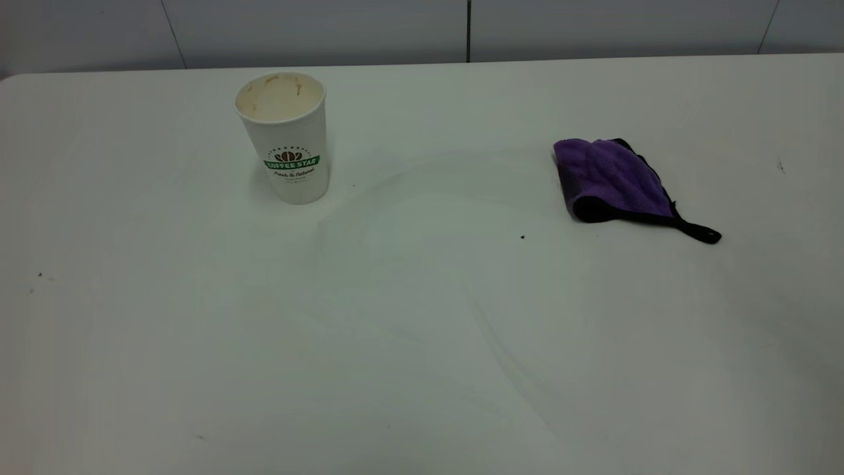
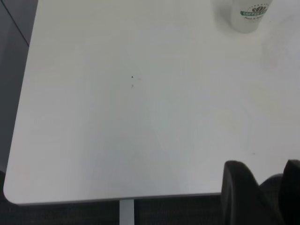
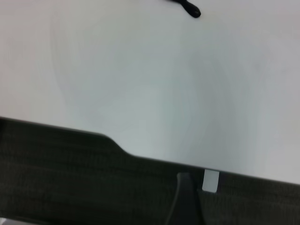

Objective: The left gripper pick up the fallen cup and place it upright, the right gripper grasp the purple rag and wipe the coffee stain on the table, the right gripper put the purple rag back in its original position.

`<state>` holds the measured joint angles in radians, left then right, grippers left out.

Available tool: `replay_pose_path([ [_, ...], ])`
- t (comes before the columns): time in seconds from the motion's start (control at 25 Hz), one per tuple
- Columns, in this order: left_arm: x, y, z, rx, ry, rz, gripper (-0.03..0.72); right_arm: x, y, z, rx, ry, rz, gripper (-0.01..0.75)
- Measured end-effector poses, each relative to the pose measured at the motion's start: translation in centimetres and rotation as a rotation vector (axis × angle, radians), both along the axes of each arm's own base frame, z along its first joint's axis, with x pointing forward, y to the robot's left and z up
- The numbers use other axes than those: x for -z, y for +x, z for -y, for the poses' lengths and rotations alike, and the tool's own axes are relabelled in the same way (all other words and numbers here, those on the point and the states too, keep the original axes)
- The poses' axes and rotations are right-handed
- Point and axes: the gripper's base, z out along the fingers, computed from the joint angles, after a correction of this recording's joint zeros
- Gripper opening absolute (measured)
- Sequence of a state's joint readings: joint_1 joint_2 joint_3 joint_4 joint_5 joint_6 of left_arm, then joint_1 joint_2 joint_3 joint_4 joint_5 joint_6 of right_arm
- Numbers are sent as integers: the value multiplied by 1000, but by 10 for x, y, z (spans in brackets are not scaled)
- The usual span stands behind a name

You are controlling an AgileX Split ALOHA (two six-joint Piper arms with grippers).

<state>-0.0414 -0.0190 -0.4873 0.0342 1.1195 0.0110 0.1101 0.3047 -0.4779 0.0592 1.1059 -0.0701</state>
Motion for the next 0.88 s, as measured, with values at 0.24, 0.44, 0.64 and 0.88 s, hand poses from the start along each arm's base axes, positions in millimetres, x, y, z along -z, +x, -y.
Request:
replay_pose_path([
  [0.24,0,0,0,0,0,0,240,-5,-26,4,76,8,185,630],
  [0.44,0,0,0,0,0,0,240,-5,-44,5,87,15,303,606],
  [0.64,0,0,0,0,0,0,240,-4,-46,5,85,19,310,591],
  [0.88,0,0,0,0,0,0,240,-4,-46,5,85,20,310,590],
])
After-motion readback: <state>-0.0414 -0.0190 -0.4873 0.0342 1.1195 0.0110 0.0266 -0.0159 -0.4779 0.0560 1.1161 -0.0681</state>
